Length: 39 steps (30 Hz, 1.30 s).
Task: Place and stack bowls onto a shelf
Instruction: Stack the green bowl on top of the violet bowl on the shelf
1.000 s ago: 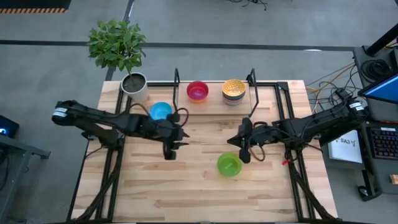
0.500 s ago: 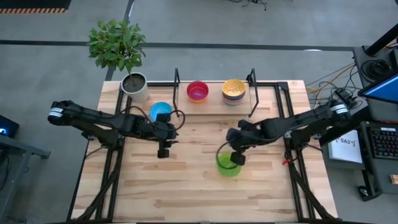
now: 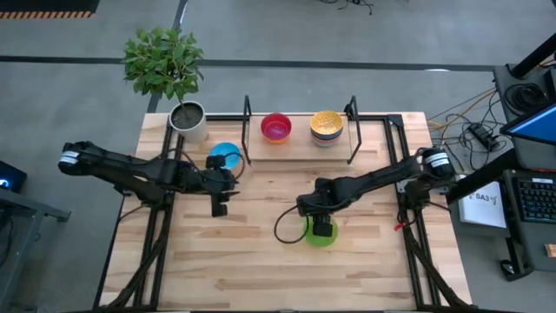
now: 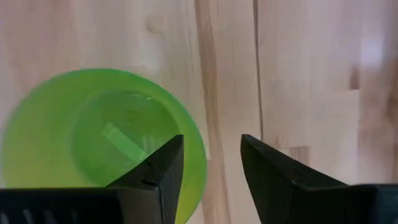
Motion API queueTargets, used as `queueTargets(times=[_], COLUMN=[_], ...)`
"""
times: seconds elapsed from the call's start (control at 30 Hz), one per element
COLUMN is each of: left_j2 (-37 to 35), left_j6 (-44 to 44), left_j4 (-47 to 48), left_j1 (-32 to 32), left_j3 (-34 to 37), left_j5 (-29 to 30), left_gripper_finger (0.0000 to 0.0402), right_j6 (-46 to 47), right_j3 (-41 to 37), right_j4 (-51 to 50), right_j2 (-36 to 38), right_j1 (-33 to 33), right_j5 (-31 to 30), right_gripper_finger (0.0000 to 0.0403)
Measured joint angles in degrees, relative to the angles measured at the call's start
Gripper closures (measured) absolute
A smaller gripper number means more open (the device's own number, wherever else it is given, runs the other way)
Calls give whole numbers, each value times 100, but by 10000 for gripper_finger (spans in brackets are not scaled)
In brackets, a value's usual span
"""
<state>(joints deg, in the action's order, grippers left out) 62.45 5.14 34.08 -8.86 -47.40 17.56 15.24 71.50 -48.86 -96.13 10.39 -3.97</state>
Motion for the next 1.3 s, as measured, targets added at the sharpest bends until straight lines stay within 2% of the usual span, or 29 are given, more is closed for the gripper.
queueTargets(times=[0.23,0.4,0.5,0.7,1.0,1.13,1.3], left_j2=[-934,-1408,-1589,-1769,-1786,-1792,-1792], left_j6=[138,138,138,138,88,73,-1], left_j4=[-209,-255,-249,-231,-218,-220,-225], left_j1=[0,0,0,1,0,0,1], left_j3=[371,397,405,416,447,447,447], left_j5=[7,9,11,10,11,11,10], left_gripper_finger=[278,278,278,278,278,278,278], right_j6=[-164,-171,-175,-63,-113,-87,-106], right_j3=[-9,-20,-22,86,1612,2403,3037], right_j4=[141,332,430,690,714,451,371], right_j2=[-307,-384,-418,-397,-311,-327,-342], right_j1=[-110,-216,-304,-542,-1421,-2101,-3022], right_j5=[147,183,424,912,1048,1291,1310], right_gripper_finger=[276,341,384,394,394,394,394])
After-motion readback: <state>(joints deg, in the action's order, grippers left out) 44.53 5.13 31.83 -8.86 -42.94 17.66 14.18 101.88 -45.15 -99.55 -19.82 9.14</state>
